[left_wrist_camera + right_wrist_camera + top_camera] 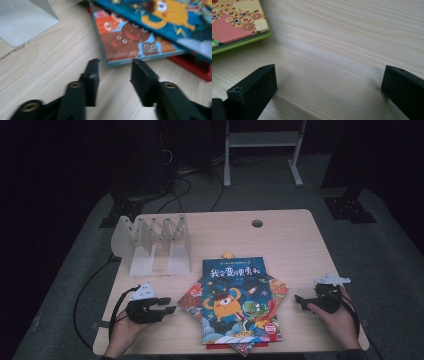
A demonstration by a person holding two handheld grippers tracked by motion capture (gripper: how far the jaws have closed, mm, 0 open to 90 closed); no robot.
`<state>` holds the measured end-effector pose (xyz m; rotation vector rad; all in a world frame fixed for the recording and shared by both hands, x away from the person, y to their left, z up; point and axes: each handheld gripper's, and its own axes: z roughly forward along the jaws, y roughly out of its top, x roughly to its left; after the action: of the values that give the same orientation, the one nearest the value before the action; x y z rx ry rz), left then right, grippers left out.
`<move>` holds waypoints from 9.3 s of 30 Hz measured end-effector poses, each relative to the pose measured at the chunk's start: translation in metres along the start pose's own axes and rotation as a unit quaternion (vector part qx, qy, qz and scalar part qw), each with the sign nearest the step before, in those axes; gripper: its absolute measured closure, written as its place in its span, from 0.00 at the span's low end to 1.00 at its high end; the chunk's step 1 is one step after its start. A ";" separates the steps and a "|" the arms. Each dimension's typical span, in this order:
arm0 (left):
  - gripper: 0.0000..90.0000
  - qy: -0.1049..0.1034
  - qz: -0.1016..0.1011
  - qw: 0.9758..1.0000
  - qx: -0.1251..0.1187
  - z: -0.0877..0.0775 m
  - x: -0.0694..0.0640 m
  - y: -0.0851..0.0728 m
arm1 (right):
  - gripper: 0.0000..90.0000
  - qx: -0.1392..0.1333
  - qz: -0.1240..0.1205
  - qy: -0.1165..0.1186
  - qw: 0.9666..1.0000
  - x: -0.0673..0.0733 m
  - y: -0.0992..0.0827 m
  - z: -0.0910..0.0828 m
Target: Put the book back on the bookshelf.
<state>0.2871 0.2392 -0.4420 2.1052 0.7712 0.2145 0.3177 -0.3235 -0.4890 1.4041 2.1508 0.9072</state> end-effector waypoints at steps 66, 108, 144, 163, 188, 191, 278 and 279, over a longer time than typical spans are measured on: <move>0.98 -0.152 0.072 0.985 0.050 0.074 -0.077 0.042 | 0.00 0.001 0.001 0.001 1.000 0.001 0.001 0.001; 0.16 -0.041 0.025 0.999 0.009 0.054 -0.032 0.044 | 0.38 -0.052 -0.001 0.100 0.994 0.027 0.074 0.006; 0.03 -0.003 0.033 0.999 0.007 0.046 -0.011 0.043 | 0.45 -0.020 -0.054 0.198 0.979 0.075 0.097 0.049; 0.03 0.010 0.029 0.999 0.009 0.045 -0.001 0.039 | 0.45 -0.005 -0.099 0.239 0.966 0.103 0.105 0.054; 0.03 -0.016 0.022 0.999 0.026 0.056 0.005 0.033 | 0.64 -0.031 -0.104 0.238 0.965 0.100 0.099 0.024; 0.03 -0.019 0.019 0.999 0.026 0.056 0.006 0.032 | 0.62 -0.035 -0.099 0.234 0.966 0.093 0.094 0.018; 0.03 -0.040 0.014 0.998 0.039 0.057 -0.001 0.031 | 0.47 -0.035 -0.075 0.184 0.979 0.046 -0.010 -0.052; 0.03 -0.041 0.014 0.998 0.039 0.057 -0.002 0.031 | 0.47 -0.036 -0.077 0.181 0.980 0.045 -0.009 -0.051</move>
<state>0.3231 0.1864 -0.4524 2.1846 0.7129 0.1135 0.2610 -0.2999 -0.4594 1.0837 2.4207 1.2433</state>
